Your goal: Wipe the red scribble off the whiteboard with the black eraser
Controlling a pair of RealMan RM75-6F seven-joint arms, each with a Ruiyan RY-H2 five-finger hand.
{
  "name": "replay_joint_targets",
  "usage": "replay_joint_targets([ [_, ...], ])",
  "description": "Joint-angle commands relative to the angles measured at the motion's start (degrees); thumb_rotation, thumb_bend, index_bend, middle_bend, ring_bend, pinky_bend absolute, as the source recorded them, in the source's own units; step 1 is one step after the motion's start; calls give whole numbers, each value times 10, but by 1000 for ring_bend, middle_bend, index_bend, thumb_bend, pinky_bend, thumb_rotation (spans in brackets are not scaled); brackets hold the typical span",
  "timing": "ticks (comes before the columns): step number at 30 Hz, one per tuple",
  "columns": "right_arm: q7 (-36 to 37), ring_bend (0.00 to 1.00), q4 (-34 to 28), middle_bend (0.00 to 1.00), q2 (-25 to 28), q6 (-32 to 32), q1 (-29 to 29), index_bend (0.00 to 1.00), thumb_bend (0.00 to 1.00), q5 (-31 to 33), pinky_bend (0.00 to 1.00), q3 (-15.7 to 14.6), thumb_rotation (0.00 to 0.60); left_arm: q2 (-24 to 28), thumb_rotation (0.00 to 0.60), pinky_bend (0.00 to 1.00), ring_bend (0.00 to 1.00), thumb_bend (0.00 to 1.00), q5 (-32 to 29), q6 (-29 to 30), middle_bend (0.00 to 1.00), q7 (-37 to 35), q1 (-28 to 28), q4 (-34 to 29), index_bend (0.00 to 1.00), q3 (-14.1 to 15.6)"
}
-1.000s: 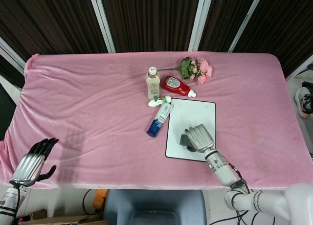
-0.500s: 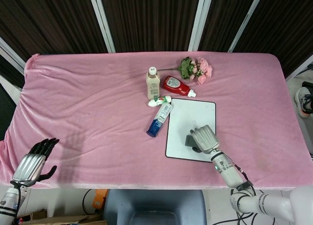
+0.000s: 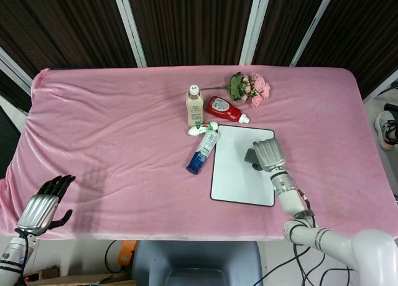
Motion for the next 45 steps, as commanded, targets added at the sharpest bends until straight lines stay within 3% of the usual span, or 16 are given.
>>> replay_joint_targets([
  [1,-7,759,10,755,-6,-9,7,979,453,10,862,5,600,-1,600,121,40,387,-1,-1,57,2,0,0,0,0],
  [5,-10,759,6,754,-6,-9,8,979,453,10,862,2,600,-3,600,121,41,389,-3,-2,57,5,-1,0,0,-1],
  [9,-1,759,-50,755,25,6,-7,979,453,-14,862,-15,600,-3,600,121,41,388,1,0,57,8,-1,-1,0,0],
  [14,39,759,-173,755,116,70,-54,979,453,-69,862,-44,600,-3,600,121,41,388,9,8,56,9,1,-2,0,3],
  [18,73,759,-214,755,175,114,-91,979,453,-93,862,-56,600,-4,600,121,41,388,11,8,57,11,2,-4,0,4],
  [23,122,759,-176,755,193,126,-125,979,453,-80,862,-60,600,-5,600,122,41,388,18,15,57,17,4,-7,0,7],
  [30,175,747,-66,755,155,68,-138,943,452,-62,852,-72,600,-5,600,121,41,387,13,10,57,15,2,-5,0,5],
  [33,196,712,-32,753,136,48,-136,840,452,-67,830,-73,600,-5,600,121,41,388,12,7,57,14,1,-5,0,5],
  [35,216,655,-17,714,128,38,-133,716,452,-77,784,-72,600,-5,600,121,41,388,9,6,57,14,0,-5,0,4],
  [42,257,285,-18,330,141,36,-136,208,360,-109,511,-75,600,-5,600,121,41,388,6,2,57,12,-2,-4,0,3],
  [45,250,222,-45,258,161,37,-140,137,323,-114,468,-77,600,-5,600,122,41,387,6,-1,57,13,-3,-5,0,4],
])
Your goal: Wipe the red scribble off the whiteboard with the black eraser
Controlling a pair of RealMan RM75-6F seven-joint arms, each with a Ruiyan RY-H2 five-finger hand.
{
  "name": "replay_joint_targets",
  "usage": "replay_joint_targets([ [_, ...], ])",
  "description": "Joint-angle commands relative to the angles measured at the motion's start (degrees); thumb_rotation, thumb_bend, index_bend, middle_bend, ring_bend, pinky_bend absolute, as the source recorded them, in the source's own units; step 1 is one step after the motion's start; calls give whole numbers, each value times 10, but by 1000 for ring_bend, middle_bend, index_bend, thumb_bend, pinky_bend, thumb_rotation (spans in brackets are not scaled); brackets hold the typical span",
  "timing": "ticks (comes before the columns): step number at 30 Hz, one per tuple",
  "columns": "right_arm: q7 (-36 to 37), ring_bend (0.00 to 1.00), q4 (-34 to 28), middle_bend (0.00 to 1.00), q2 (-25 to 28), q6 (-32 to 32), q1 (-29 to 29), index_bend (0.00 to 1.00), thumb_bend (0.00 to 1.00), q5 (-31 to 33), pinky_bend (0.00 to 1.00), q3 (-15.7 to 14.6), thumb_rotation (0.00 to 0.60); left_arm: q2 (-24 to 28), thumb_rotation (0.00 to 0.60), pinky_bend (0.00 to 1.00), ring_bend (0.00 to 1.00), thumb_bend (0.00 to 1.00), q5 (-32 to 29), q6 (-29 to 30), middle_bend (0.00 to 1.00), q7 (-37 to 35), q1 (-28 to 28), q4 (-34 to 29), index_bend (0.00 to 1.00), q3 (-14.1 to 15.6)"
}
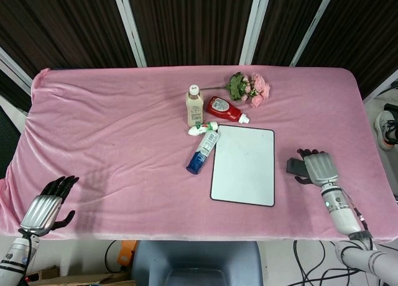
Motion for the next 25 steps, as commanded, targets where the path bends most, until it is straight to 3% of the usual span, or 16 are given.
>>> replay_joint_targets([
  [1,-9,215,-31,248,24,2,-6,130,318,-6,457,-4,600,0,600,122,41,387,2,-1,57,1,0,-2,0,2],
  [8,6,173,-118,195,77,51,-32,63,295,-33,387,-6,600,2,600,122,42,388,15,7,57,-2,2,-4,0,7],
  [12,41,104,-210,135,125,180,-88,9,276,-93,343,-13,600,-2,600,123,41,388,14,30,48,3,10,-1,0,0],
  [17,-28,0,-286,4,141,327,-184,0,267,-141,233,-50,600,-18,600,115,0,387,26,83,0,20,26,16,0,-12],
  [20,-43,0,-305,0,144,347,-203,0,265,-177,128,-72,600,-26,600,89,0,388,50,115,0,18,33,28,0,-13],
  [23,-28,0,-302,0,146,350,-206,0,265,-192,16,-70,600,-27,600,60,0,388,68,128,0,3,36,37,0,-9],
  [25,-23,0,-300,0,146,349,-207,0,265,-191,1,-65,600,-27,600,51,0,388,72,128,0,-3,36,39,0,-7],
])
